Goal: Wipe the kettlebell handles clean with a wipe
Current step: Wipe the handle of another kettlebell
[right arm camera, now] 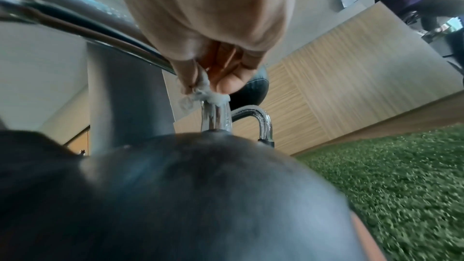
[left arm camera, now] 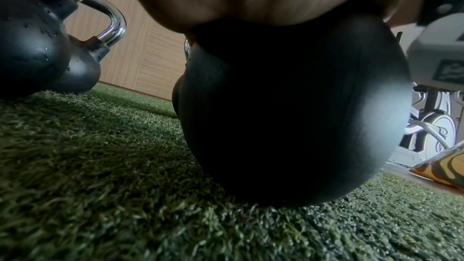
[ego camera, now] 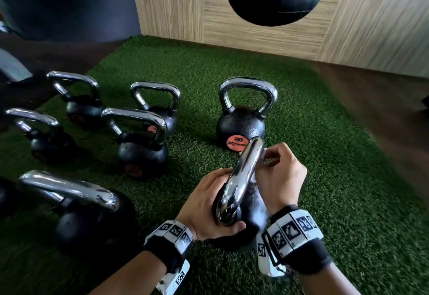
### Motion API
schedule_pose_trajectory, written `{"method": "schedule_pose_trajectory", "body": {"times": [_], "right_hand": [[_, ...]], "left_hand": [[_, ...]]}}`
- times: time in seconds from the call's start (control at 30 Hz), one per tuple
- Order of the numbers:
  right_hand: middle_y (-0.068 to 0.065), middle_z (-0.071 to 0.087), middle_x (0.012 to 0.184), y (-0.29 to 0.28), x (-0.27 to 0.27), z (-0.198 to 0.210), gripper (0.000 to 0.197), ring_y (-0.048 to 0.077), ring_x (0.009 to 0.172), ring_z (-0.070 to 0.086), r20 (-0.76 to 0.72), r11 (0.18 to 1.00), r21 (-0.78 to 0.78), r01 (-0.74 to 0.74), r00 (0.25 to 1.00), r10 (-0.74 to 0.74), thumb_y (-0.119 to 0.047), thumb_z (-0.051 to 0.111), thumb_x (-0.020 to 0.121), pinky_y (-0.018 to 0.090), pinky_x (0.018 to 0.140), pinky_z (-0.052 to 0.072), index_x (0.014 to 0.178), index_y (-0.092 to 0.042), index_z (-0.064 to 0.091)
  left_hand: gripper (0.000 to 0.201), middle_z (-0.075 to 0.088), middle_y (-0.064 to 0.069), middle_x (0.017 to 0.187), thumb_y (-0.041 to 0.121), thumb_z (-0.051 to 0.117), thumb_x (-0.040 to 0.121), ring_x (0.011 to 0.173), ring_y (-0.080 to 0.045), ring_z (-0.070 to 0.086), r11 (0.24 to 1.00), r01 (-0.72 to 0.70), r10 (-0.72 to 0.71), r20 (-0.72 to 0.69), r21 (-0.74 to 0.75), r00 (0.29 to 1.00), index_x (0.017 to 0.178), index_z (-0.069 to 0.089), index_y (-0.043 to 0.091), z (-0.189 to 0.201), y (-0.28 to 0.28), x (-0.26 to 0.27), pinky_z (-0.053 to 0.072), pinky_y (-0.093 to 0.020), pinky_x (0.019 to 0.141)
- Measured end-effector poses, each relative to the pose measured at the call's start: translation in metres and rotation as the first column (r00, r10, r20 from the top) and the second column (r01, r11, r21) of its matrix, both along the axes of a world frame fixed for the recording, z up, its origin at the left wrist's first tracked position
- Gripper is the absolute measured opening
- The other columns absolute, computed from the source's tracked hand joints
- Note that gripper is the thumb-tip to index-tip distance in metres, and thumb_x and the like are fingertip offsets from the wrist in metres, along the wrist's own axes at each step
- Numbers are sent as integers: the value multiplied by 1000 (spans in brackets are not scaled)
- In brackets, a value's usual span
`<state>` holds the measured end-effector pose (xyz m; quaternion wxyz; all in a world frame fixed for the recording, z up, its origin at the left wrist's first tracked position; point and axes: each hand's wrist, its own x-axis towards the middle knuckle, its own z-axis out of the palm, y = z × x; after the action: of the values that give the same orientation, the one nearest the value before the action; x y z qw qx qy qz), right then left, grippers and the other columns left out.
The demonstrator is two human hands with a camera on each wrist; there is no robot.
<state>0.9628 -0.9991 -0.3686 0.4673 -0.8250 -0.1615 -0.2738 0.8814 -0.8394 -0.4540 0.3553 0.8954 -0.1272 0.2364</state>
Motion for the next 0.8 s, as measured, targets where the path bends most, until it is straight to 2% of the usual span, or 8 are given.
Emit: {"method": "schedule_pose_trajectory", "body": {"times": [0.17, 0.23, 0.3, 0.47, 0.53, 0.63, 0.73, 0.8], "right_hand": [[-23, 51, 58, 7, 11, 5, 24, -12, 57, 47, -197, 993, -29, 115, 973, -119, -4, 72, 73, 1, 50, 37, 69, -25, 60], [-20, 52, 56, 8, 14, 6, 21, -8, 55, 47, -265, 989, -59, 138, 952, -149, -8, 70, 74, 4, 46, 28, 64, -23, 59], [-16, 53, 55, 10, 14, 3, 17, -4, 53, 48, -306, 986, -99, 135, 939, -159, -12, 70, 73, 11, 48, 29, 62, -19, 60], [-12, 53, 58, 17, 8, -1, 19, 12, 55, 51, -395, 979, -164, 118, 902, -175, -22, 69, 78, 22, 58, 37, 65, -16, 56], [-9, 57, 66, 16, 4, 3, 17, 5, 57, 50, -395, 979, -181, 92, 905, -158, -25, 73, 79, 23, 54, 38, 76, -18, 57], [-1, 66, 82, 1, 0, 9, 36, 11, 64, 61, -356, 990, -126, -68, 934, 19, -12, 76, 82, 31, 61, 58, 112, -11, 56], [-11, 64, 75, -19, 9, 27, 61, -7, 58, 57, -195, 935, -285, -212, 968, 160, -4, 75, 85, 7, 53, 49, 139, -15, 50], [-7, 71, 93, -25, 21, 45, 68, -3, 64, 61, -182, 855, -433, -286, 956, 228, -4, 73, 87, 6, 54, 45, 145, -28, 47]], "left_hand": [[102, 33, 24, 148, 76, 74, 70, 149, -2, 24, 999, 20, -20, -14, 34, 1000, 148, 43, 18, 2, 3, 1, 21, -22, 123], [103, 32, 26, 148, 75, 74, 69, 149, 1, 22, 1000, 18, -17, -29, 25, 999, 148, 42, 18, 3, 3, 0, 19, -21, 123], [104, 29, 29, 150, 77, 73, 69, 149, 4, 20, 1000, 15, -14, -42, 22, 999, 149, 40, 19, 3, 3, 1, 19, -20, 123], [115, 35, 13, 159, 86, 70, 65, 150, 6, 13, 992, -8, 28, -167, 122, 986, 154, 32, 24, 8, 5, -1, 22, -28, 126], [122, 31, 13, 162, 88, 70, 63, 149, 6, 12, 986, 6, 36, -246, 169, 969, 156, 23, 27, 18, 6, -3, 22, -29, 127], [124, 27, 12, 163, 79, 77, 63, 152, -2, 20, 964, 129, -38, -364, 231, 931, 159, 18, 27, 45, 13, -7, 29, -35, 125], [126, 37, 20, 159, 77, 82, 56, 143, 2, 37, 970, 196, -90, -538, 143, 838, 157, 15, 44, 76, 22, -17, 36, -35, 121], [128, 46, 25, 152, 80, 82, 53, 134, 6, 47, 988, 141, -92, -508, 60, 857, 156, 12, 53, 98, 21, -25, 38, -28, 116]]}}
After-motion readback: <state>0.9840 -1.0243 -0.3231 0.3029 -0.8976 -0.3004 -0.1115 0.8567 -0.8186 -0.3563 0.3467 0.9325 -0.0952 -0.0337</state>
